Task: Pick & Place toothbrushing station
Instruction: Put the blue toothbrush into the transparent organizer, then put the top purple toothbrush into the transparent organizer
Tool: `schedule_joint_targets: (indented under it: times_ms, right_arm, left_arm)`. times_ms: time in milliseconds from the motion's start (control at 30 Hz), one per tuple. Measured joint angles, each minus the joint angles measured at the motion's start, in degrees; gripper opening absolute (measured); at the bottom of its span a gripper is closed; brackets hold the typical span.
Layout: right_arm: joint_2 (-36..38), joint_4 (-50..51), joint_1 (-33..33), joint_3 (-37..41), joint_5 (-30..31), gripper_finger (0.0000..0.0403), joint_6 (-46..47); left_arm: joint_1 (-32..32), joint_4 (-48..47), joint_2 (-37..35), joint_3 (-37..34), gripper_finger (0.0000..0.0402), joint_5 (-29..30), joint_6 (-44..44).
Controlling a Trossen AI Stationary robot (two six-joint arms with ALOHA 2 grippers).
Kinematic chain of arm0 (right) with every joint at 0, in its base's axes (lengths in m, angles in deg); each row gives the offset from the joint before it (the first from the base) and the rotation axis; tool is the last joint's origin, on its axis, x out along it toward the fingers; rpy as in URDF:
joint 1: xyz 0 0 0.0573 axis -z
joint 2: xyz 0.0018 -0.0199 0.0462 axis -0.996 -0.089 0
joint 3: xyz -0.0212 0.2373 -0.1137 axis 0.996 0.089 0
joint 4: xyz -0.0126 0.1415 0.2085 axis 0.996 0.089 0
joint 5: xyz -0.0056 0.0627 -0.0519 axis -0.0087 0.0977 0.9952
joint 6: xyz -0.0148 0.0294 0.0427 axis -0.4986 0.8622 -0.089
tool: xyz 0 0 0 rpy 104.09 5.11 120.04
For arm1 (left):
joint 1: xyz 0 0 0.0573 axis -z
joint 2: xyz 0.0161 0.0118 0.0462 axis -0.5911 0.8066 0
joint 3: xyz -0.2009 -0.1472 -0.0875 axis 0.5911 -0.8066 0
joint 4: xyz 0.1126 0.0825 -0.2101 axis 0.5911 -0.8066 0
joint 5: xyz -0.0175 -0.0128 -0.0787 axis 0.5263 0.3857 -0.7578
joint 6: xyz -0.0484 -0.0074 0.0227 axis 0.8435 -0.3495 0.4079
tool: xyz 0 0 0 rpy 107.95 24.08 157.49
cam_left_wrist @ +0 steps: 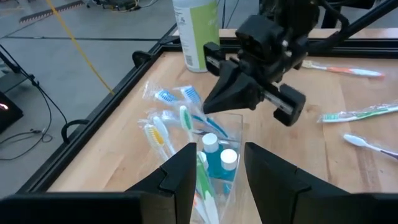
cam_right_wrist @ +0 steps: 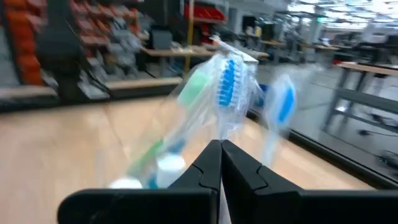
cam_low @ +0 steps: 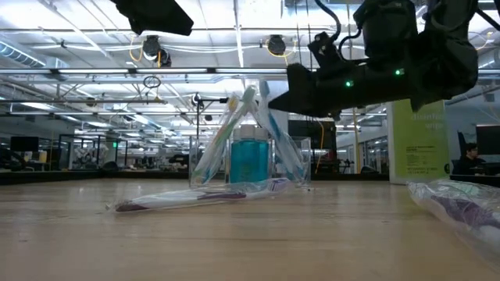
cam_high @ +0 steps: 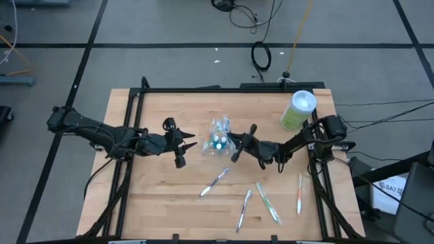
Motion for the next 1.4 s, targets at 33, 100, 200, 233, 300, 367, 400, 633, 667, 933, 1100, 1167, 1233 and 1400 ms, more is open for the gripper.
schedule_joint_targets:
  times_ms: [33, 100, 200, 233, 300, 367, 400, 633, 667, 933, 1100, 1167, 1233, 1400]
  right_arm:
    - [0.0, 1.1, -0.6, 0.0, 1.7, 0.0, -0.2]
    - [0.0, 3.1, -1.6, 0.0, 3.6, 0.0, 0.0]
    - [0.1, 6.3, -2.7, -0.1, 3.8, 0.0, 2.0]
    - [0.1, 7.3, -2.8, -0.1, 3.8, 0.0, 2.9]
    - [0.1, 8.7, -3.1, -0.1, 3.8, 0.0, 3.9]
    - [0.1, 8.7, -3.3, -0.1, 3.8, 0.0, 3.5]
    - [0.1, 8.5, -3.5, -0.1, 3.8, 0.0001, 2.8]
    - [0.0, 7.4, -3.6, 0.0, 3.6, 0.0054, 0.1]
    - [0.0, 7.3, -3.6, 0.0, 3.7, 0.0065, 0.1]
    - [1.6, 5.9, -4.4, 0.0, 4.0, 0.0144, -2.4]
    - [4.4, 6.1, -6.1, 0.0, 7.3, 0.0168, -7.0]
    - [5.8, 6.7, -7.0, 0.0, 9.5, 0.0173, -8.7]
    - [7.2, 6.3, -7.8, 0.0, 10.4, 0.0177, -10.3]
    - [11.5, 6.3, -10.1, 0.0, 11.2, 0.018, -12.6]
  left_arm:
    - [0.0, 0.0, 0.0, 0.0, 0.0141, 0.0, 0.0]
    - [0.0, 0.0, 0.0, 0.0, 0.0141, 0.0, 0.1]
    - [0.0, 0.0, 0.0, 0.0, 0.0141, -0.1, 1.2]
    - [0.0, 0.0, 0.0, 0.0, 0.0141, -0.1, 1.3]
    - [0.0, 0.0, 0.0, 0.0, 0.0141, -0.1, 1.4]
    - [0.0, 0.0, 0.0, 0.0, 0.0141, -0.1, 1.6]
    - [0.0, 0.0, 0.0, 0.0, 0.0141, -0.1, 1.6]
    - [0.0, 0.0, 0.0, 0.0, 0.0141, -0.1, 1.7]
    - [0.0, 0.0, 0.0, 0.0, 0.0141, -0.1, 1.7]
    - [0.0, 0.0, 0.0, 0.0, 0.0141, -0.2, 1.7]
    - [0.0, 0.0, 0.0, 0.0, 0.0141, -0.2, 2.5]
    - [0.1, 0.0, 0.0, 0.0, 0.0141, -0.3, 3.9]
    - [0.1, 0.0, 0.0, 0.0, 0.0141, -2.2, 4.2]
    - [0.5, 0.9, 1.4, 0.1, 0.0141, -10.8, 4.5]
